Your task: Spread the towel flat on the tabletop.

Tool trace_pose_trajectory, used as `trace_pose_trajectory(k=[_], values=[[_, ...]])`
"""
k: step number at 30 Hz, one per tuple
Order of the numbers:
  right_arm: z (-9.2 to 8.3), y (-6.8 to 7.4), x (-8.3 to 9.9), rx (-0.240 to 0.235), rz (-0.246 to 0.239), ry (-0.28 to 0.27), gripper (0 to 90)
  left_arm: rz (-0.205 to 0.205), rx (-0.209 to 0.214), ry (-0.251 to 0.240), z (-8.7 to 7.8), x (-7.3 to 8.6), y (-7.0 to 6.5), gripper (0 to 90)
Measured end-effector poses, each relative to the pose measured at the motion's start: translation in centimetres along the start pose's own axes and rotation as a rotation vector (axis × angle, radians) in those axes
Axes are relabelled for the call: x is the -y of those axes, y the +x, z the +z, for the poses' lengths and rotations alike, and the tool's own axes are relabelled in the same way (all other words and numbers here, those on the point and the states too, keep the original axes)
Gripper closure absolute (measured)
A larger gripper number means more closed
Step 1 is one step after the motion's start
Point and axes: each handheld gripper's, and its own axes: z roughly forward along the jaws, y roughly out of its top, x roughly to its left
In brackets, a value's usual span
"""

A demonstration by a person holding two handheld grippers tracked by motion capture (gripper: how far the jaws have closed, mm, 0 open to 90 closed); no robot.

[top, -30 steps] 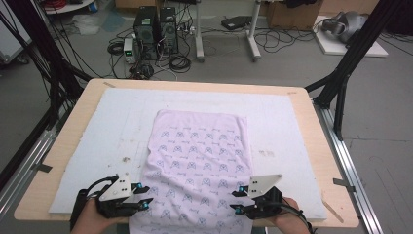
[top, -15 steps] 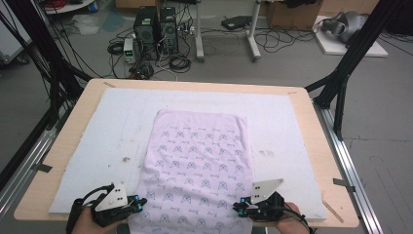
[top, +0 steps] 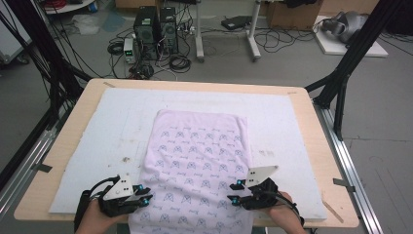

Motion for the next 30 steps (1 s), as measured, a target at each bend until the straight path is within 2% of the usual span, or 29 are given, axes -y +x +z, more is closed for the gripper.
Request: trace_pose_trajectory(k=[1, 4, 11, 14, 16, 19, 22, 26, 30], values=[[0.1, 0.0, -0.1, 0.006, -0.008, 0.003, 58.8, -0.002, -0.008, -0.003, 0.0, 0.1, -0.1, 86.1], [-0.1, -0.4, -0.1, 0.011, 0.017, -0.012, 55.2, -0.013, -0.01, -0.011, -0.2, 0.2, -0.3, 88.0], [-1.0, -0.8, -0.5, 0.049, 0.034, -0.037, 51.2, -0.039, 0.012, -0.015, -1.1, 0.8, -0.3, 87.1], [-1.4, -1.2, -0.7, 0.066, 0.043, -0.041, 48.4, -0.072, 0.001, -0.032, -1.5, 0.6, 0.4, 74.4], [-1.6, -1.5, -0.8, 0.075, 0.051, -0.045, 45.9, -0.087, -0.005, -0.049, -1.7, 0.2, 0.9, 69.3], [-1.9, -2.2, -1.0, 0.099, 0.078, -0.051, 39.9, -0.094, -0.016, -0.063, -1.8, -0.6, 1.6, 61.1], [-2.5, -3.1, -1.0, 0.147, 0.121, -0.069, 37.7, -0.111, -0.026, -0.077, -1.7, -1.4, 2.3, 55.4], [-3.4, -4.5, -1.1, 0.182, 0.18, -0.103, 30.1, -0.124, -0.046, -0.094, -1.9, -2.5, 3.5, 52.8], [-4.0, -5.1, -1.7, 0.207, 0.179, -0.114, 26.0, -0.145, -0.072, -0.111, -2.0, -3.7, 5.0, 49.4]])
